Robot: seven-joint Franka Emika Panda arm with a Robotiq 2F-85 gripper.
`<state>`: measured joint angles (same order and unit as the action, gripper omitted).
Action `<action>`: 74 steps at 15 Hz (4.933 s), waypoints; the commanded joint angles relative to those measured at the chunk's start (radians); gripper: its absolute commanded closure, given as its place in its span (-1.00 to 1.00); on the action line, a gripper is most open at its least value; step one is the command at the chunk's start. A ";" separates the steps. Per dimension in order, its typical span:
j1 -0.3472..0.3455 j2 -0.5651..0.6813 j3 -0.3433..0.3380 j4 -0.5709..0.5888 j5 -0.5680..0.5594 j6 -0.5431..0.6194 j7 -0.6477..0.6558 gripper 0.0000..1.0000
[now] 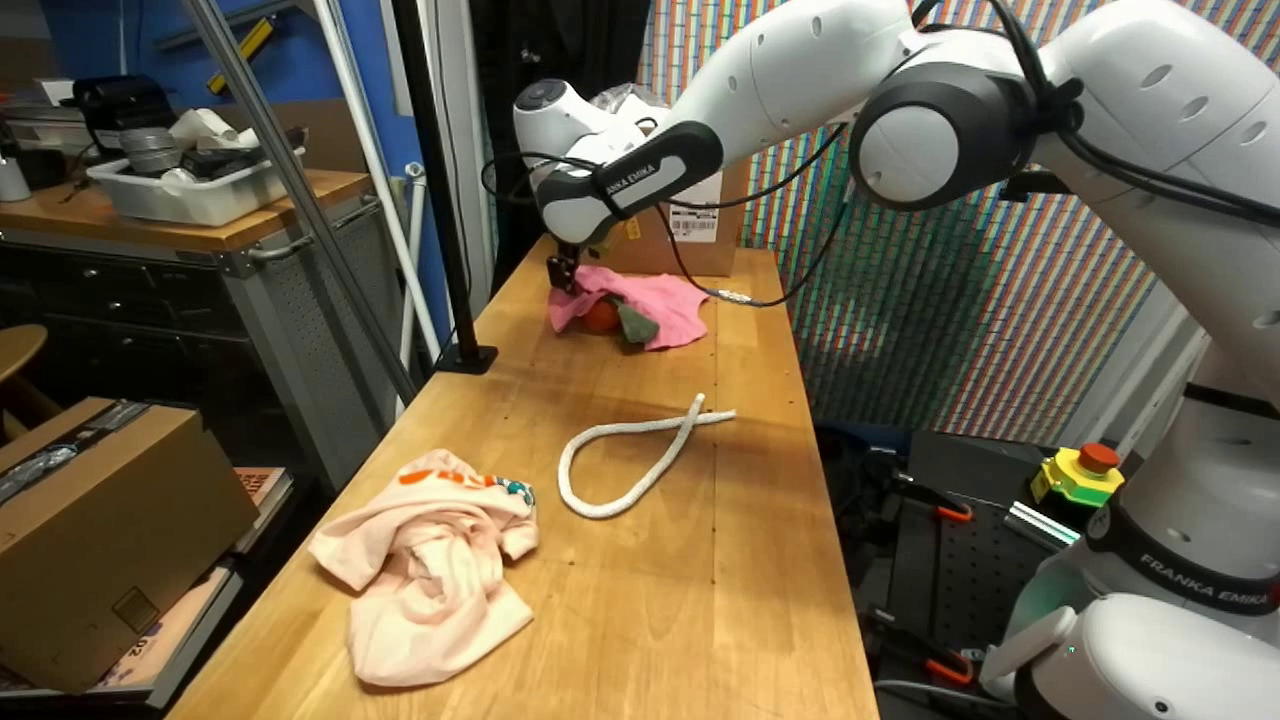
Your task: Move the pink shirt to the left then move the peach colored shirts to the right then move the turnip plushie to the left
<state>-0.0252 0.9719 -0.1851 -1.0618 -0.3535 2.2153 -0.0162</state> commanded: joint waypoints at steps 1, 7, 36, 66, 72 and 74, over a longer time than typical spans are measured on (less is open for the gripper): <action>0.006 0.084 -0.035 0.136 -0.032 -0.030 -0.015 -1.00; -0.003 0.155 -0.054 0.237 -0.038 -0.042 -0.018 -1.00; -0.058 0.148 -0.071 0.329 -0.028 -0.054 0.153 0.74; 0.023 -0.422 -0.250 -0.650 -0.257 -0.211 0.594 0.74; -0.021 -0.406 -0.165 -0.627 -0.197 -0.139 0.558 0.74; -0.033 -0.396 -0.133 -0.606 -0.162 -0.100 0.543 0.76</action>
<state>-0.0285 0.5835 -0.3679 -1.6855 -0.5573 2.0644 0.5487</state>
